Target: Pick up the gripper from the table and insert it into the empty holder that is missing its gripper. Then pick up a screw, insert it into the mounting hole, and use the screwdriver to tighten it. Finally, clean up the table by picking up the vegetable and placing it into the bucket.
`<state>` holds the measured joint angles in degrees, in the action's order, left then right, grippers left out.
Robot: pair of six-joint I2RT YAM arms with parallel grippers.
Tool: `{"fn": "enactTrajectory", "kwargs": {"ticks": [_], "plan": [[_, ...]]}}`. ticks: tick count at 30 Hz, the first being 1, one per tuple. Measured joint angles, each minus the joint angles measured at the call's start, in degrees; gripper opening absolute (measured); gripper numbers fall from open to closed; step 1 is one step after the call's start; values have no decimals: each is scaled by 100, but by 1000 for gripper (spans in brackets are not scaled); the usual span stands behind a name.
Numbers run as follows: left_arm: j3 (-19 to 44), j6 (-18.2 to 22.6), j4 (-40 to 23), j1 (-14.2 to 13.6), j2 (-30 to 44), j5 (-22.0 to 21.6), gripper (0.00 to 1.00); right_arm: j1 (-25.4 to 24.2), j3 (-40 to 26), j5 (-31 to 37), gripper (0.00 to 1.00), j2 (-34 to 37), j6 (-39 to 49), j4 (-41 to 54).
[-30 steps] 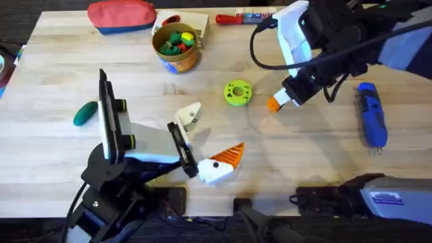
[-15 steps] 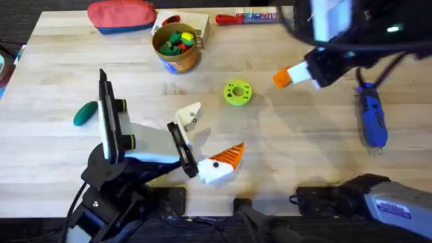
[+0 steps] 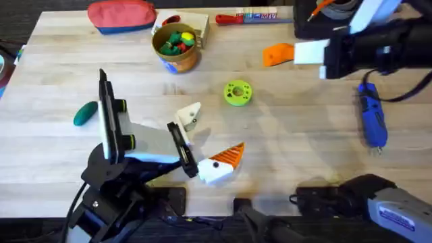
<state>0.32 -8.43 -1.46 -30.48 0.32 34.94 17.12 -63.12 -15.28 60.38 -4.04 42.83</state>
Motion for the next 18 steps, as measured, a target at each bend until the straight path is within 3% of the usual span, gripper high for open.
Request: {"fn": "enactTrajectory", "kwargs": {"ticks": [10,18], "plan": [[0,0,-2,0,-1,-1,858,0,1423,-2517,3,-155,-1306,-911],[0,0,-1,0,0,-2,859,0,1869,-3517,3,-17,-2159,-1133]]}}
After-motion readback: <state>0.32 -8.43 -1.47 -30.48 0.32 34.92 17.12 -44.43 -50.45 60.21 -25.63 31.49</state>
